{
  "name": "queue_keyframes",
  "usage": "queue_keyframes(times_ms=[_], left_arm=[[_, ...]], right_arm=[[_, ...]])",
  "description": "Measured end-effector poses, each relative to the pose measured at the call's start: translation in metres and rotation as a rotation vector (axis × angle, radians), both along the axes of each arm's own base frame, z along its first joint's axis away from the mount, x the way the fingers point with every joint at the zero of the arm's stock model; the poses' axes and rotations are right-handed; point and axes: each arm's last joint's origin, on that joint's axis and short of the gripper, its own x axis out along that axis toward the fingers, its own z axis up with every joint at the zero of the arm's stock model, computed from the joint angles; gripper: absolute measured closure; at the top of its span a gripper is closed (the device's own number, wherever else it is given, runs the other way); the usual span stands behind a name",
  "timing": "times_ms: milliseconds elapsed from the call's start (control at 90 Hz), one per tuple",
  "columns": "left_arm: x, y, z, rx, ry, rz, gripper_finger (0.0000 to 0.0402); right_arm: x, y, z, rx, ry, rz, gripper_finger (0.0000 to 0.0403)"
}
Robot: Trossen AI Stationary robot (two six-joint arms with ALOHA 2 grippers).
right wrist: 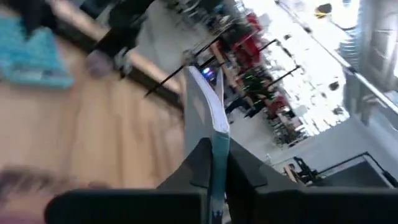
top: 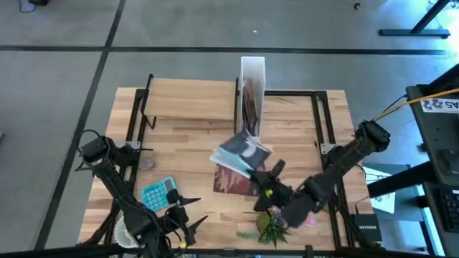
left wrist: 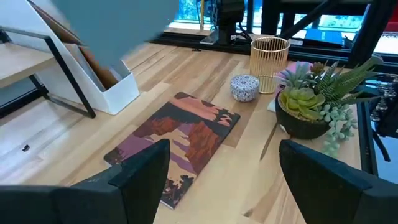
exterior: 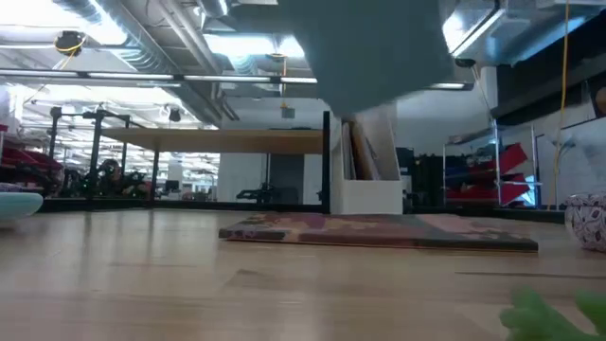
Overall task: Stock shelves
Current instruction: Remove the blue book from the book organizer
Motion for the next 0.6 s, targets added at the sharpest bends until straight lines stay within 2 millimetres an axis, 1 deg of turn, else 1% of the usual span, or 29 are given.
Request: queue_keyframes(times_ms=[156,289,411,500,600], left_arm=[[0.0,0.0,0.0,0.0,-0.001,0.0,0.0119],[0.0,0.0,0.0,0.0,-0.001,0.0,0.0119],[0.001,0.001,0.0,0.002,0.001,0.005,0.0119],[0.004,0.003,0.0,0.0,0.005,0.011,0.0119],[0.006,0.005,0.0,0.0,0.007,0.018,0.0119]], right_arm=[[-0.021,0.001,-0.017,0.074,0.056,-0.013,0.0401],[-0.024,-0.003,-0.03,0.166,0.122,-0.024,0.0402],[-0.011,-0.003,-0.047,0.225,0.19,-0.036,0.0402],[0.006,-0.004,-0.062,0.286,0.266,-0.063,0.0402],[0.026,-0.006,-0.078,0.293,0.339,-0.134,0.0402]])
